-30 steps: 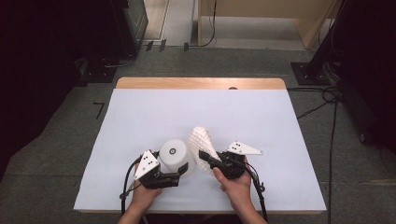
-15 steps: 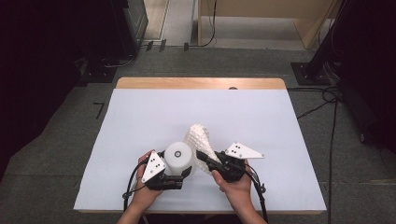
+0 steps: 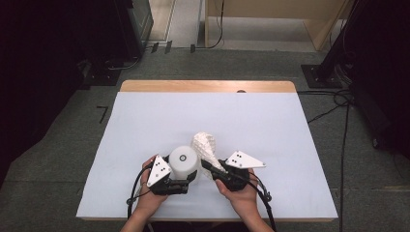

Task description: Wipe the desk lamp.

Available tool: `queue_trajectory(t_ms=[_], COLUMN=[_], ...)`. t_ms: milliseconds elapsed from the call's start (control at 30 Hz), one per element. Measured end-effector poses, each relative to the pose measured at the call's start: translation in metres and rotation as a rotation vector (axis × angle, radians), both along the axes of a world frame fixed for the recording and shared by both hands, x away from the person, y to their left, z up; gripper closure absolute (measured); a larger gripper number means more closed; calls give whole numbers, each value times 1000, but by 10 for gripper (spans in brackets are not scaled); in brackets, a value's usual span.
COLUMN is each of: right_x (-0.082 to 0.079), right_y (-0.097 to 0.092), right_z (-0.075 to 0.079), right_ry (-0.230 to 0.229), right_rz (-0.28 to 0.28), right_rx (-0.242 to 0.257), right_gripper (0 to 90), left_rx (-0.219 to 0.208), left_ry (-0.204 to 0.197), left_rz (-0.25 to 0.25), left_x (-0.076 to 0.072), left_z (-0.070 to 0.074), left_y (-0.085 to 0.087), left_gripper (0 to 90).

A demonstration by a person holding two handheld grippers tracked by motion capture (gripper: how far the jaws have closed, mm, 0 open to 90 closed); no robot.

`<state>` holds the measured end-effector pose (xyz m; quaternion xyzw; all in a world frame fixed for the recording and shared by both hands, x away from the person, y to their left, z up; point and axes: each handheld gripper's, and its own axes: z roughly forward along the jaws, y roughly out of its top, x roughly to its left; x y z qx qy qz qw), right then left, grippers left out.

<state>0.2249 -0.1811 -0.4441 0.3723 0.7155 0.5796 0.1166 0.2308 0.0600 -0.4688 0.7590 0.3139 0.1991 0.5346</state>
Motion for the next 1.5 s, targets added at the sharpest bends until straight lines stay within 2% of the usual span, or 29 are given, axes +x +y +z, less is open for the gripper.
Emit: queue_trajectory(t_ms=[133, 300, 367, 533, 667, 767, 933, 1000, 1100, 1167, 1233, 1300, 1367, 1467, 1500], right_x=[5, 6, 6, 9, 11, 12, 13, 13, 14, 14, 15, 16, 16, 15, 15], right_y=[0, -6, -7, -9, -12, -14, -16, -16, -16, -16, -16, -17, -17, -18, -17], right_z=[-11, -6, -6, -9, -9, -9, -9, -10, -12, -13, -14, -14, -14, -13, -12], right_ry=[55, 36, 42, 46, 49, 48, 51, 55, 59, 62, 62, 65, 67, 59, 59], right_rz=[-5, -22, -24, -35, -43, -50, -54, -56, -57, -56, -58, -59, -59, -59, -59], right_rx=[-3, 17, 16, 9, 13, 12, 9, 6, 2, -2, -1, 1, 1, 4, 4], right_gripper=[776, 775, 776, 775, 776, 775, 775, 775, 775, 775, 776, 775, 775, 776, 775], left_rx=[-4, 2, 10, 46, 30, 35, 56, 50, 69, 50, 59, 56, 39, -55, -69], left_ry=[-2, 7, 13, 1, 5, 3, -31, -19, 14, 20, 12, 18, 29, 41, 32], left_rz=[-1, 8, 15, 23, 29, 35, 129, 168, 248, 255, 264, 253, 213, 95, 47], left_x=[1, 3, 3, 1, 1, 0, -11, -13, -14, -15, -17, -15, -13, -9, -7], left_z=[0, -2, -4, -7, -9, -9, -7, -6, -7, -8, -8, -8, -6, 1, 5], left_y=[2, 3, 2, -1, -1, -1, -11, -16, -22, -23, -25, -23, -19, -6, -2], left_gripper=[87, 87, 86, 86, 85, 85, 54, 37, 39, 61, 84, 85, 86, 86, 86])
